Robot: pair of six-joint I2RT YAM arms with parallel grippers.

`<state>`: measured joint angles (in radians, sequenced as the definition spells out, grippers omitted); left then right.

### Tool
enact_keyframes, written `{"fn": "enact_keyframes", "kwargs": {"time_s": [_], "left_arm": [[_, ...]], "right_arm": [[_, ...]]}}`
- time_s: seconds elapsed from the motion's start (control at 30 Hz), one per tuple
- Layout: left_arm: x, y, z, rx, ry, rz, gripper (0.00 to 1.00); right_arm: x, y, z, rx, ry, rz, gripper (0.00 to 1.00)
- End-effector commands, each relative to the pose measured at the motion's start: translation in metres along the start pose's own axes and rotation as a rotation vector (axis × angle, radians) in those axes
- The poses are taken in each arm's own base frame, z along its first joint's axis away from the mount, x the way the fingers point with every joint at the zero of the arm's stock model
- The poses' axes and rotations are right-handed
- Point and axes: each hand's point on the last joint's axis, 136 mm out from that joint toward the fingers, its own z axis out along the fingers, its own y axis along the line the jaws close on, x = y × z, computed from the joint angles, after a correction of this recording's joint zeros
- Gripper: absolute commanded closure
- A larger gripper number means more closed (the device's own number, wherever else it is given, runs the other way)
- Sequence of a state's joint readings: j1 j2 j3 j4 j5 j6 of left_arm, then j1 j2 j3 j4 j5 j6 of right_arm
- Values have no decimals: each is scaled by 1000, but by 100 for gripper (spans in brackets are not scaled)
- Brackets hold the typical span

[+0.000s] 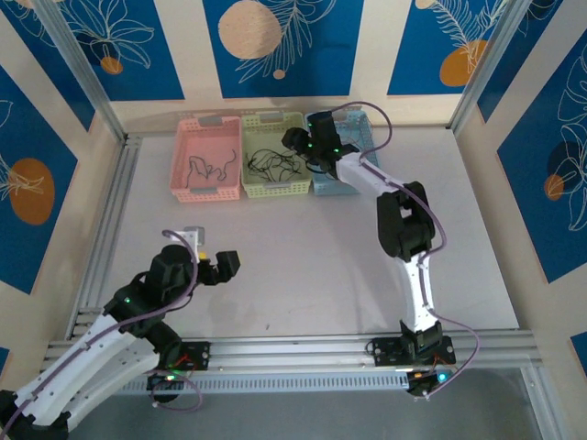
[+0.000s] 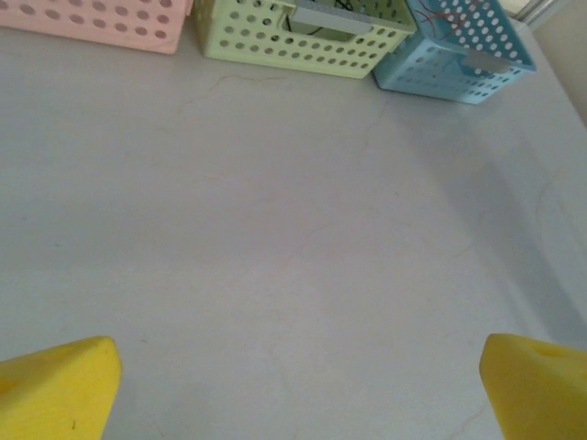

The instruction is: Untangle the cables

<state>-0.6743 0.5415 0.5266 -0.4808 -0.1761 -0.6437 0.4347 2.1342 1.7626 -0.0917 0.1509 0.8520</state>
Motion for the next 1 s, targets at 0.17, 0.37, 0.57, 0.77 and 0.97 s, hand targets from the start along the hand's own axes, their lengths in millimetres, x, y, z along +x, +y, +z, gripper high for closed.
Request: {"fn": "enact_keyframes", "kwargs": {"time_s": [0.17, 0.37, 0.57, 0.77, 0.97], "left_arm": [[-59, 51, -12, -353, -293, 120, 0], [-86, 82, -13, -569, -513, 265, 0], [-88, 102, 14, -591, -547, 367, 0], [-84, 139, 55, -624, -435, 415, 0], [-95, 138, 98, -524, -466, 494, 0]], "right_arm": [[1, -2, -178, -35, -159, -318, 37], [39, -110, -254, 229, -255, -500, 37], [56, -185, -272, 384, -347, -559, 39], [52, -235, -245, 413, -375, -476, 40], [21, -240, -223, 416, -449, -530, 42]]}}
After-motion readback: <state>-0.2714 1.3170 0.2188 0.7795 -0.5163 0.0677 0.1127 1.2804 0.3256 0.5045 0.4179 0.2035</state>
